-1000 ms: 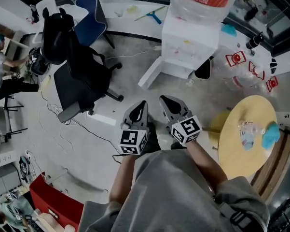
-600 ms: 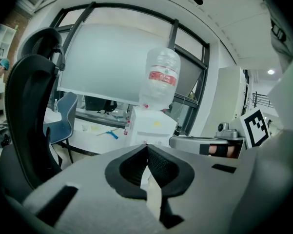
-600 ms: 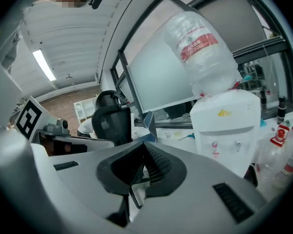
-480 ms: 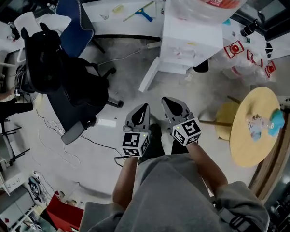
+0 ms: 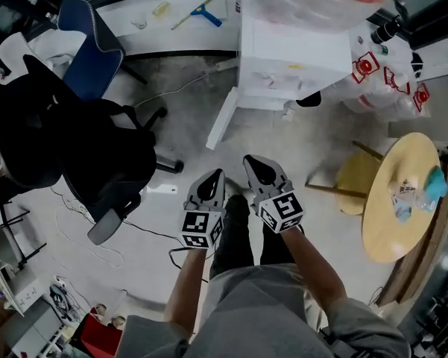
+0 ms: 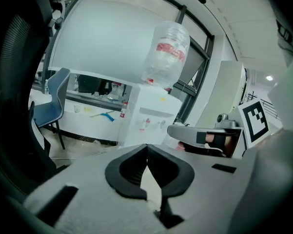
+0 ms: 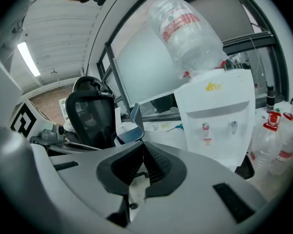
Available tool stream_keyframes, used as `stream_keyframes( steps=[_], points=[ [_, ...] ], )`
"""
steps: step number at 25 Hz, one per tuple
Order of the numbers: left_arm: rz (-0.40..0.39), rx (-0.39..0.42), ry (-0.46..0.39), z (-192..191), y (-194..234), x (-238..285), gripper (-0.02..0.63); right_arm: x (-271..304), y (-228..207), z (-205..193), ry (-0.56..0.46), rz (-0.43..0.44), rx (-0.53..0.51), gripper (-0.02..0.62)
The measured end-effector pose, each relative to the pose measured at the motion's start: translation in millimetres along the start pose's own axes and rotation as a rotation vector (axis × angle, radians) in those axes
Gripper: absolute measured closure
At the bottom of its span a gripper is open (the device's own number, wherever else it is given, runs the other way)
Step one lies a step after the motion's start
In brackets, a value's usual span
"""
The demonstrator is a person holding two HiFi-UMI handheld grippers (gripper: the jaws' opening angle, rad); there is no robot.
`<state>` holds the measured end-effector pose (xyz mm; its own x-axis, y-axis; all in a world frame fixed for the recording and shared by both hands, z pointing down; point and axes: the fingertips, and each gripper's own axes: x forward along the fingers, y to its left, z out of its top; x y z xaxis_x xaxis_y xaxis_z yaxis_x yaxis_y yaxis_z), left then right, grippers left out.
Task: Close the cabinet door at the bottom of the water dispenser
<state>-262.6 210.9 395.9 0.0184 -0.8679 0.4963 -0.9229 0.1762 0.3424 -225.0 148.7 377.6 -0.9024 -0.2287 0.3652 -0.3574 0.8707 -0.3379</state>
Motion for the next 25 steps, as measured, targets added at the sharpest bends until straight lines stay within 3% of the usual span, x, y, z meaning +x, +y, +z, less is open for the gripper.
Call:
stream_keyframes(
  steps=[15, 25],
  points=[
    [0.064, -0.03, 0.04, -59, 48, 69, 0.6, 54, -56, -63, 0.031, 0.011, 0.047, 0.584],
    [0.031, -0.019, 0.041, -94, 78, 99, 0.6, 80, -63, -112, 0.057, -0.001, 0.074, 0.585]
  ],
)
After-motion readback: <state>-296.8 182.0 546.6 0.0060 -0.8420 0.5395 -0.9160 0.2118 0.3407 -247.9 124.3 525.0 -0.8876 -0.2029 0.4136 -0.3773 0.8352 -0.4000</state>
